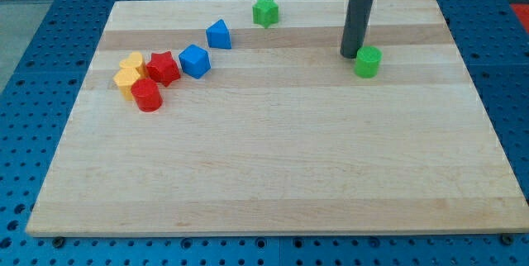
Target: Push the green circle slightly right
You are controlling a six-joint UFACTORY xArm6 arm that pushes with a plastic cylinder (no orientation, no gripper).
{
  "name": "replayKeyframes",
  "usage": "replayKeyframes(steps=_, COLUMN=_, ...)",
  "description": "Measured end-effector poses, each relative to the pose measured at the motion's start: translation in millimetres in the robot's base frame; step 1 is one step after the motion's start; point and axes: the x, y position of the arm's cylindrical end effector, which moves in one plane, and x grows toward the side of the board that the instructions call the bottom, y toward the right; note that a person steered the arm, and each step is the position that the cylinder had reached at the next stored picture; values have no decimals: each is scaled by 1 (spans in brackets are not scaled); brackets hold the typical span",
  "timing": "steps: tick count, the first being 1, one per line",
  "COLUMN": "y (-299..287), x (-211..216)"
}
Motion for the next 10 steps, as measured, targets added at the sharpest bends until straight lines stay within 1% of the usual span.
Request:
replayKeyframes(steps=1, y=-5, x=0)
replayKeyframes(steps=3, y=-20, x=19)
replayKeyframes(steps=9, y=48, x=28)
replayKeyframes(steps=10, y=46, x=25)
